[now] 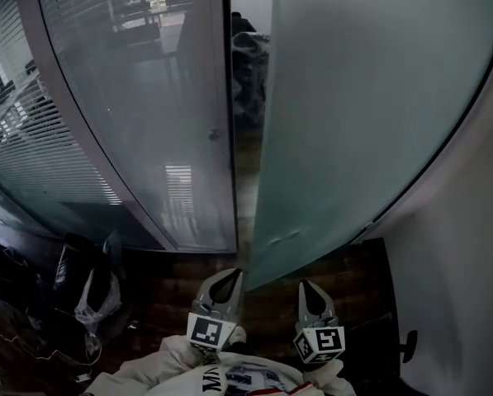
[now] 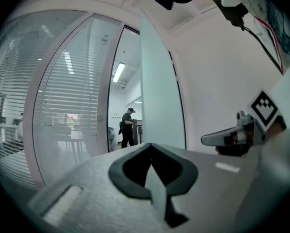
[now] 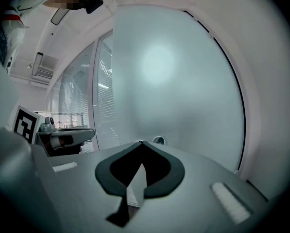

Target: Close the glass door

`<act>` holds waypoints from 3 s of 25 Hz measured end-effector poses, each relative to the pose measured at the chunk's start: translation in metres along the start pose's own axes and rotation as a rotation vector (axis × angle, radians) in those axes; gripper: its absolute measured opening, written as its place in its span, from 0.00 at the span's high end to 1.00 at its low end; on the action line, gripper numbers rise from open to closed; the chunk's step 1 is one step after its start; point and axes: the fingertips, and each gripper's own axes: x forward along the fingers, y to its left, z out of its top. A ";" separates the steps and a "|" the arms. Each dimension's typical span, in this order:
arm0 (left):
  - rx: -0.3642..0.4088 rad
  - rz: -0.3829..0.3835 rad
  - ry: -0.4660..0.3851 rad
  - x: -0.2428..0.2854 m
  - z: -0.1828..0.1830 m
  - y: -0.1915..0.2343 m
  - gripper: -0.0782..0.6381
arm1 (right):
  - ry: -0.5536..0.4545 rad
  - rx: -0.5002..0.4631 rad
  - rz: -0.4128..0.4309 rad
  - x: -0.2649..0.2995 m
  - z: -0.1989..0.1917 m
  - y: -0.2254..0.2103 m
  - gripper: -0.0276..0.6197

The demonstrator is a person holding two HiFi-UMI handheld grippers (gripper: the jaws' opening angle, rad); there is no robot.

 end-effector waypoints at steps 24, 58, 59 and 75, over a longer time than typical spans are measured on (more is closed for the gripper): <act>0.004 0.137 0.077 0.046 -0.023 0.043 0.89 | 0.119 -0.058 0.113 0.090 -0.016 -0.012 0.95; -0.001 0.271 0.172 0.053 -0.031 0.061 0.89 | 0.219 -0.174 0.278 0.164 -0.047 0.004 0.76; -0.001 0.274 0.173 0.053 -0.034 0.062 0.89 | 0.216 -0.174 0.277 0.166 -0.048 0.004 0.76; 0.015 0.320 0.167 0.065 -0.036 0.071 0.89 | 0.208 -0.170 0.311 0.184 -0.044 0.008 0.76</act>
